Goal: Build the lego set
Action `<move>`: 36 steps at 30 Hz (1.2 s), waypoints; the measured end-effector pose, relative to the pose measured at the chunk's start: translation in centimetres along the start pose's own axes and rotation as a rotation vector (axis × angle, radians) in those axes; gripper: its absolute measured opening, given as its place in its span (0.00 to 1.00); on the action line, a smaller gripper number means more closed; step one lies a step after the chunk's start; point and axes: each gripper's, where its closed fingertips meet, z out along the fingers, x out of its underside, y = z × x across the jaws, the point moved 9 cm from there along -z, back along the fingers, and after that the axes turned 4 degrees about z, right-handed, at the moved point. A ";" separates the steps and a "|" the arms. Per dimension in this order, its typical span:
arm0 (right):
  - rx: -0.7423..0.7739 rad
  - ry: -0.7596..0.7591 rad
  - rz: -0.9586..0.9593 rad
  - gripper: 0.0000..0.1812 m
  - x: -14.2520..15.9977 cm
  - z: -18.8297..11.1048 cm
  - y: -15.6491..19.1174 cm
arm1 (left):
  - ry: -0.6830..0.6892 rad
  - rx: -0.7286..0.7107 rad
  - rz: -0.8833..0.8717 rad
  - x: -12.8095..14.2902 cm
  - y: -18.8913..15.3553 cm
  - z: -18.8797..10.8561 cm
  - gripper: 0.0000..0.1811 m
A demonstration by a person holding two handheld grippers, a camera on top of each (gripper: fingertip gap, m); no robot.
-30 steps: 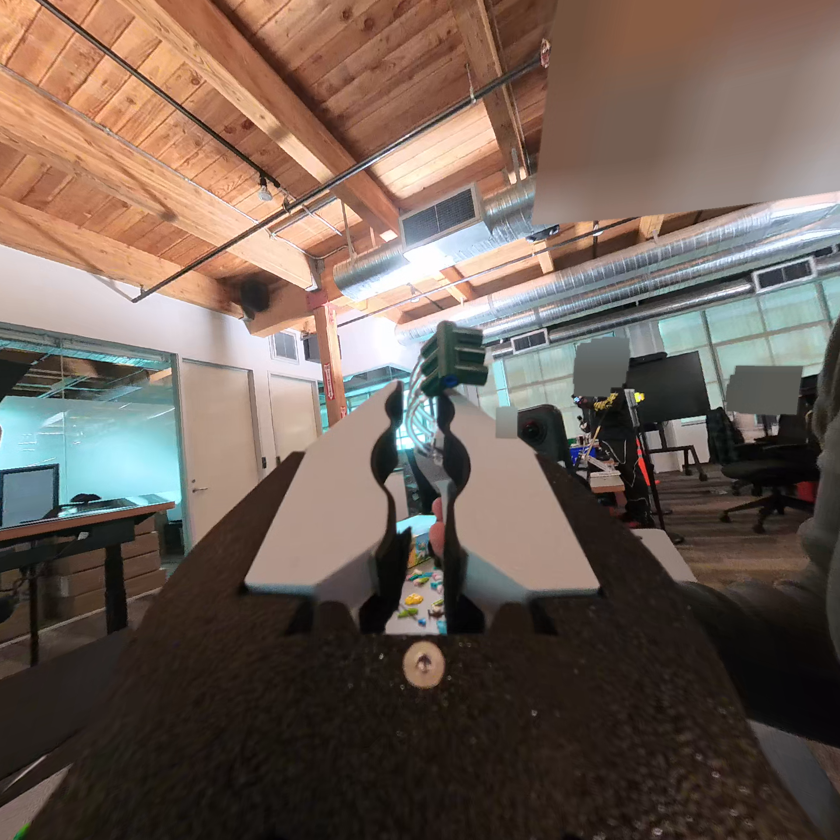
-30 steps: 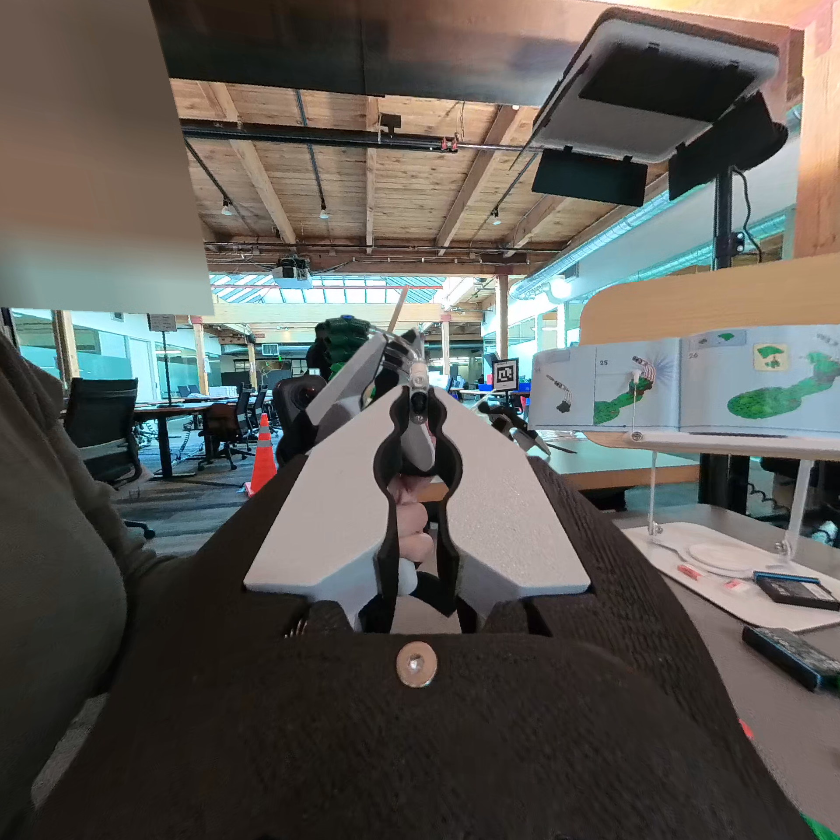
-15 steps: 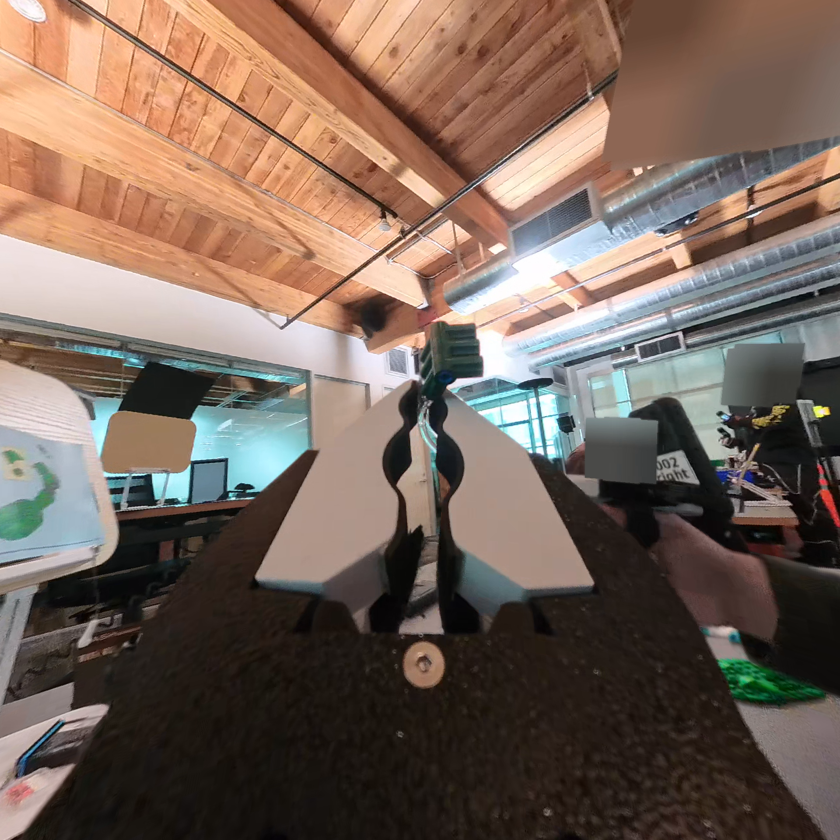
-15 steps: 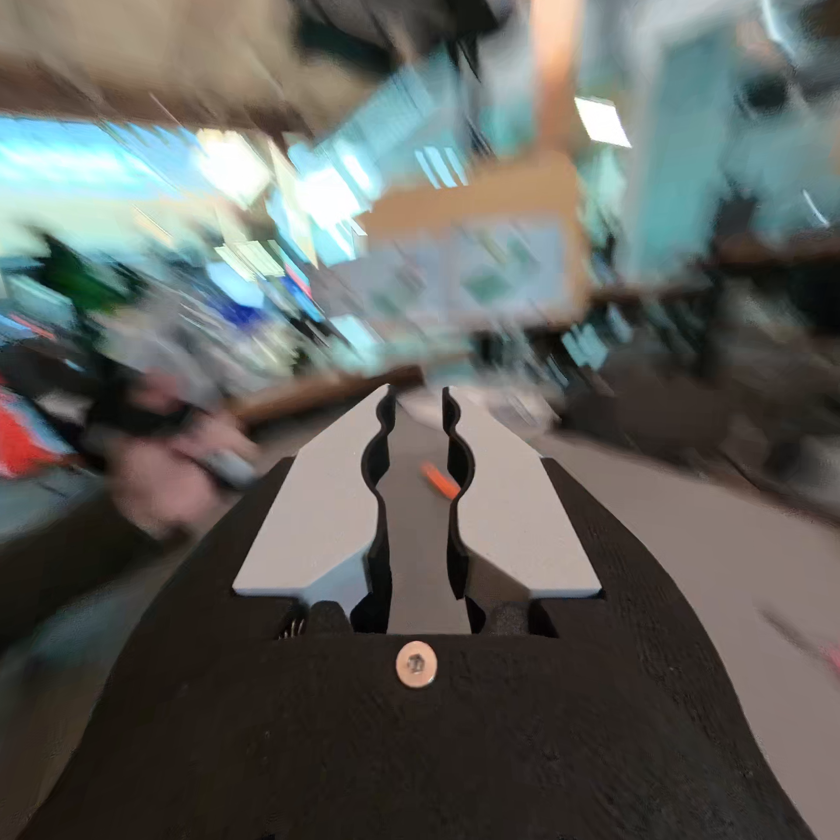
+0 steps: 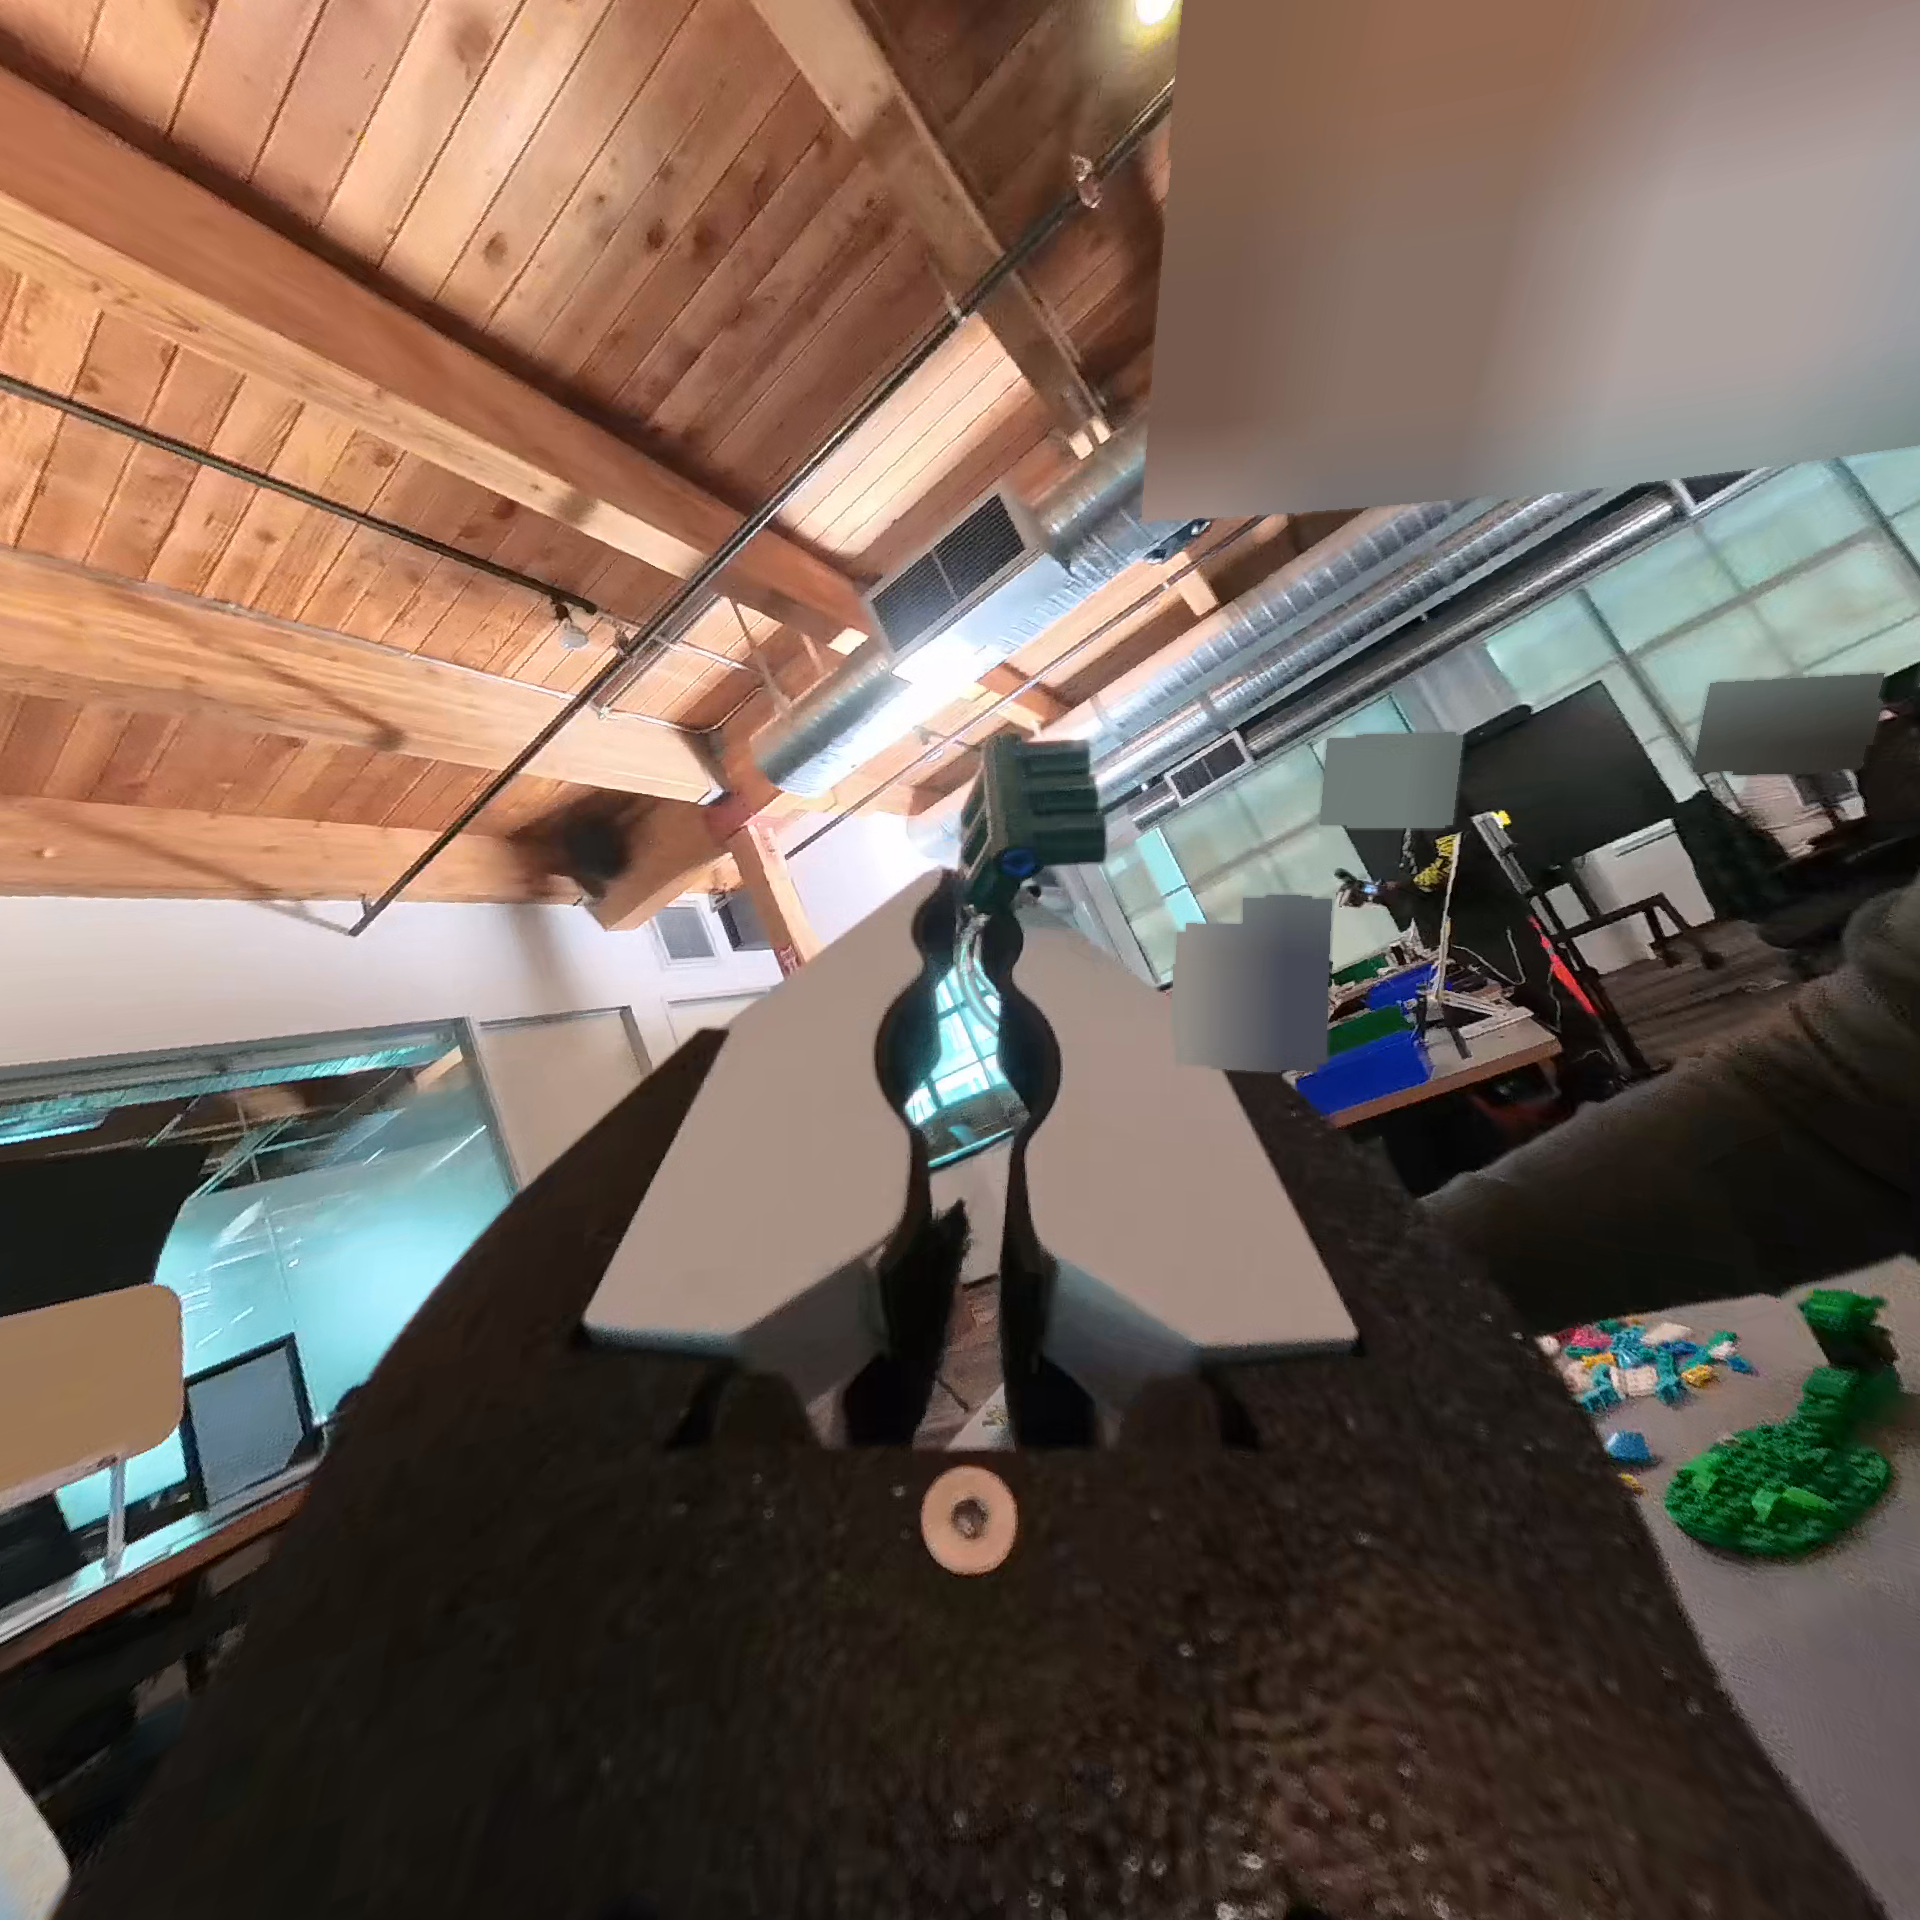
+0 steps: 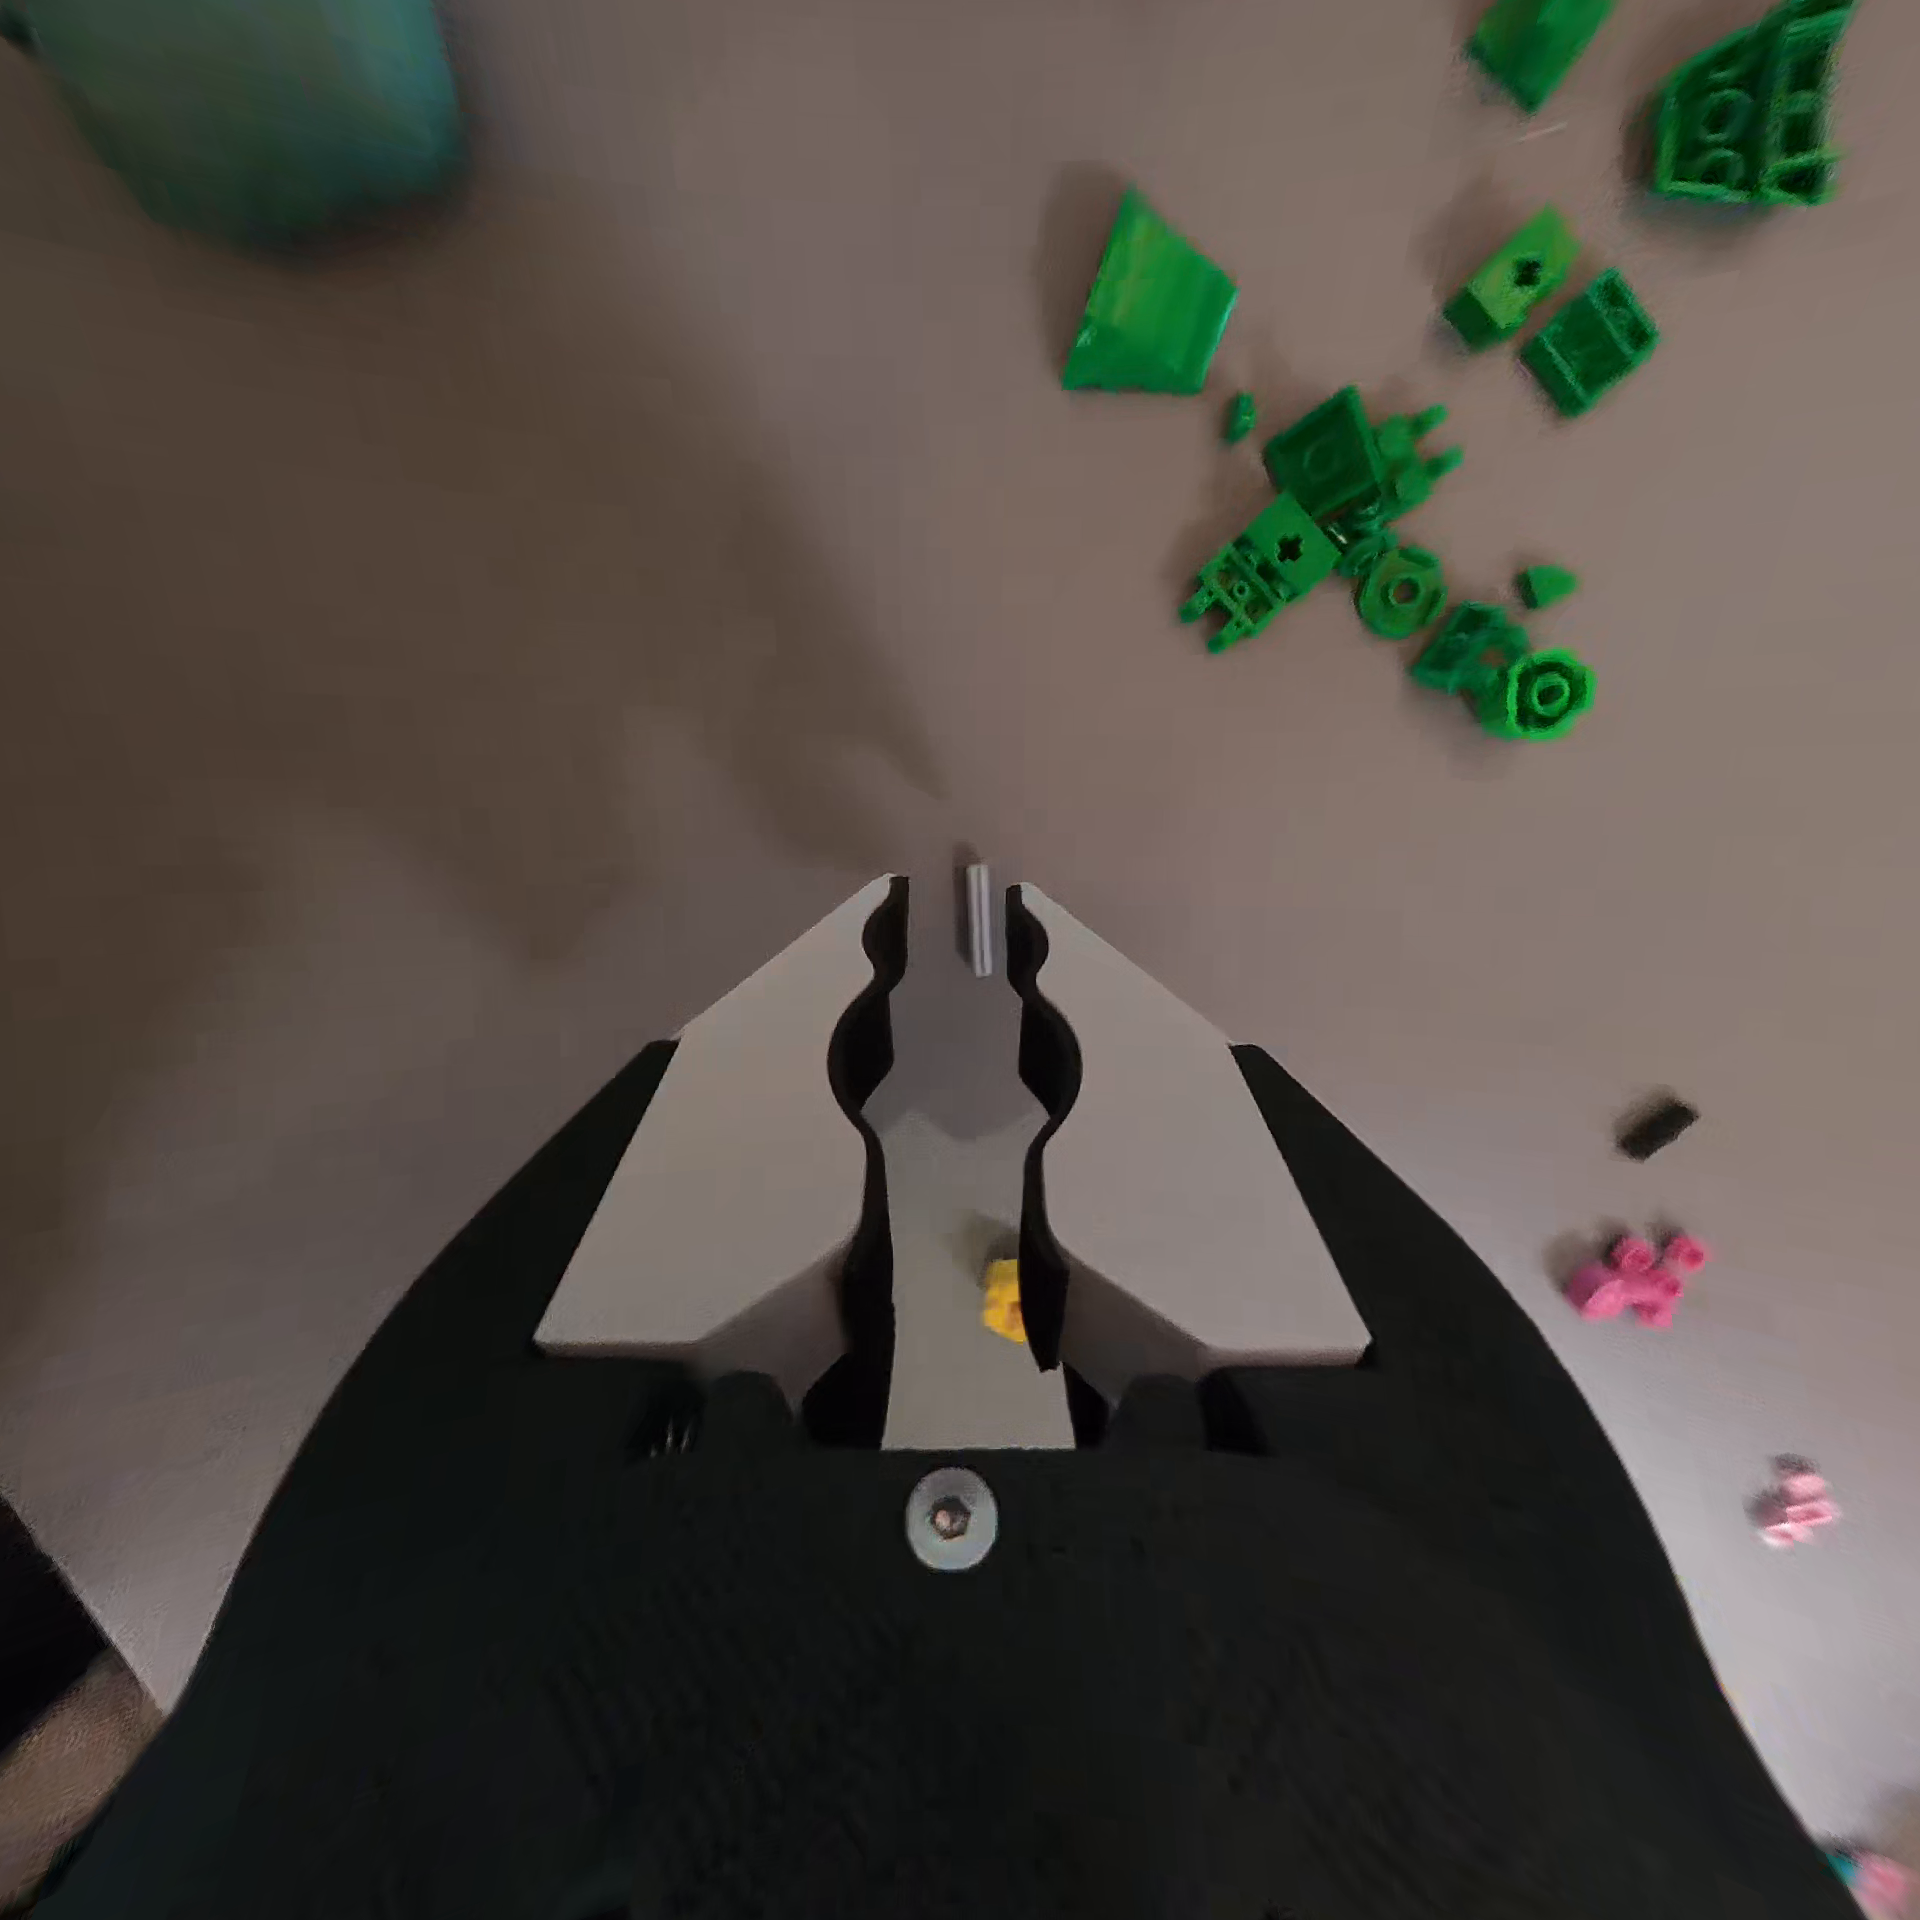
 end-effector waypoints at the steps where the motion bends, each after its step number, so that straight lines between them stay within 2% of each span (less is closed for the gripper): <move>1: -0.006 0.030 -0.012 0.09 -0.3 0.2 -0.1 | -0.005 0.004 0.005 0.0 0.0 -0.1 0.00; 8: -0.023 0.192 -0.037 0.08 -0.8 1.5 -0.8 | 0.018 0.011 0.008 0.5 0.6 -0.6 0.00; 14: 0.008 0.166 -0.067 0.01 -1.0 1.5 -1.0 | 0.016 -0.009 0.034 0.5 0.8 -0.8 0.00; 15: 0.010 0.085 -0.071 0.01 -1.5 0.9 -0.9 | 0.001 -0.021 0.029 0.4 0.9 -0.9 0.00; 16: 0.007 -0.064 -0.059 0.01 -2.6 -0.6 -0.6 | -0.024 -0.034 0.017 0.2 1.0 -1.1 0.00; 18: 0.051 -0.556 -0.031 0.01 -6.0 -6.2 0.5 | -0.099 -0.067 -0.019 -0.3 1.2 -1.4 0.00; 20: -0.007 -1.051 -0.027 0.01 -8.3 -13.0 3.7 | -0.156 -0.092 -0.053 -0.6 1.3 -1.5 0.00; 21: -0.056 -1.254 -0.035 0.01 -8.9 -15.9 5.6 | -0.177 -0.089 -0.066 -0.8 1.3 -1.5 0.00; 23: -0.157 -1.494 -0.095 0.01 -9.6 -19.7 9.2 | -0.208 -0.070 -0.081 -1.2 1.0 -1.2 0.00; 25: -0.176 -1.591 -0.165 0.01 -10.4 -21.5 11.8 | -0.221 -0.056 -0.087 -1.5 0.6 -0.8 0.00; 28: -0.239 -1.644 -0.225 0.01 -11.1 -22.6 14.0 | -0.228 -0.057 -0.076 -1.9 0.0 -0.2 0.00; 36: -0.274 -1.635 -0.226 0.01 -11.7 -22.5 14.9 | -0.190 -0.102 -0.095 -2.7 -0.9 1.1 0.00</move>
